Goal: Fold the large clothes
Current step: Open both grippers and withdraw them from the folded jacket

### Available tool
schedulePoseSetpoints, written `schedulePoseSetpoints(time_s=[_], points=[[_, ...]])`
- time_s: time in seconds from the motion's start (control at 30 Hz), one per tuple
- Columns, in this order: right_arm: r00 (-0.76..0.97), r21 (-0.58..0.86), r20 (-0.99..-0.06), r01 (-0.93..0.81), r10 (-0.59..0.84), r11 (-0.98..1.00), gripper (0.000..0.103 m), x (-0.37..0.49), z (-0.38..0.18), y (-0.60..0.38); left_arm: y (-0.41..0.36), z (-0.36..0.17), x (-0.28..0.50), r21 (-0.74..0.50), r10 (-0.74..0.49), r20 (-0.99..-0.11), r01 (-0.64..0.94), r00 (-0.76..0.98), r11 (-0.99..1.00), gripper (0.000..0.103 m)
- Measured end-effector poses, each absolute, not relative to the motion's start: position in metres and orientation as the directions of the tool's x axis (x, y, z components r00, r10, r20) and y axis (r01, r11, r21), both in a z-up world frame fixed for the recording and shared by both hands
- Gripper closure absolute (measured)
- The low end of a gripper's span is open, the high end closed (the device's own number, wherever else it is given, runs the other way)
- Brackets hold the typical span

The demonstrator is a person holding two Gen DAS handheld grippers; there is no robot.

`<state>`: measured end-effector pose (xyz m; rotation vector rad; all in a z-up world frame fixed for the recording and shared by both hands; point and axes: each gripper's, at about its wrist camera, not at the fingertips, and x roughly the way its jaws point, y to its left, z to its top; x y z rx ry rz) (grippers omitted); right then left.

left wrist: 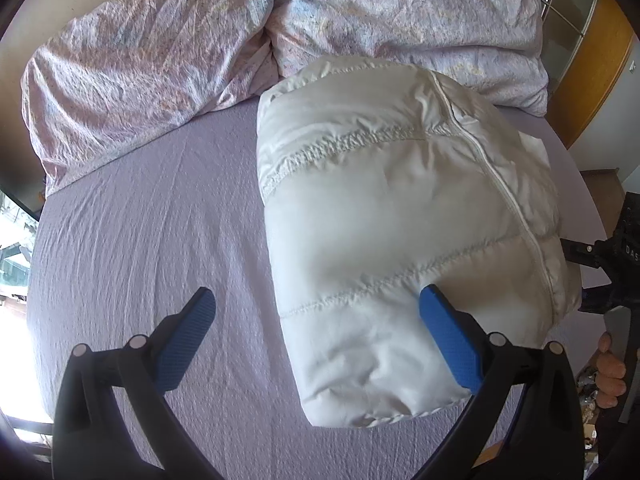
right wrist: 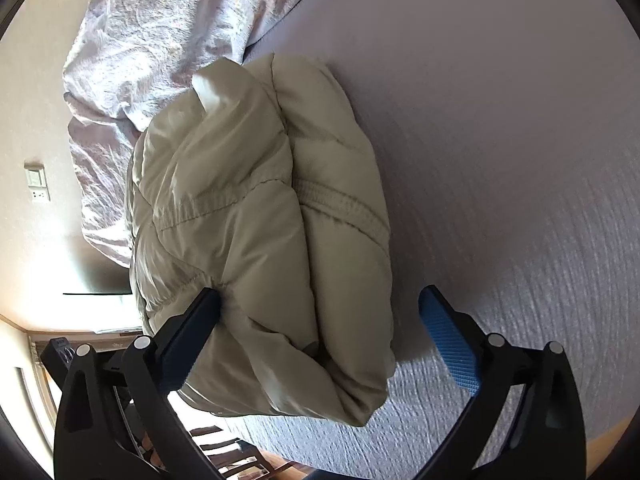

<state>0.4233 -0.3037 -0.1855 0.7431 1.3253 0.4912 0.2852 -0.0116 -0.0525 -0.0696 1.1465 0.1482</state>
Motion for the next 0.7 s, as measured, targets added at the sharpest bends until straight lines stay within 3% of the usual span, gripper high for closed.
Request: schedulePoseSetpoints(time_s=[0.53,0.7], points=[[0.189,0.812,-0.582,0.18,0.791,0.555,0.001,0.409,-0.222,-0.309,-0.003,-0.062,0.285,-0.075,-0.023,-0.935,-0.135,0.354,0.988,0.002],[0.186,0.828,-0.559,0.188,0.808,0.529,0.012,0.405,-0.23,-0.313,-0.001,-0.065,0.288,-0.095,-0.044,-0.938,-0.133,0.345,0.987,0.002]])
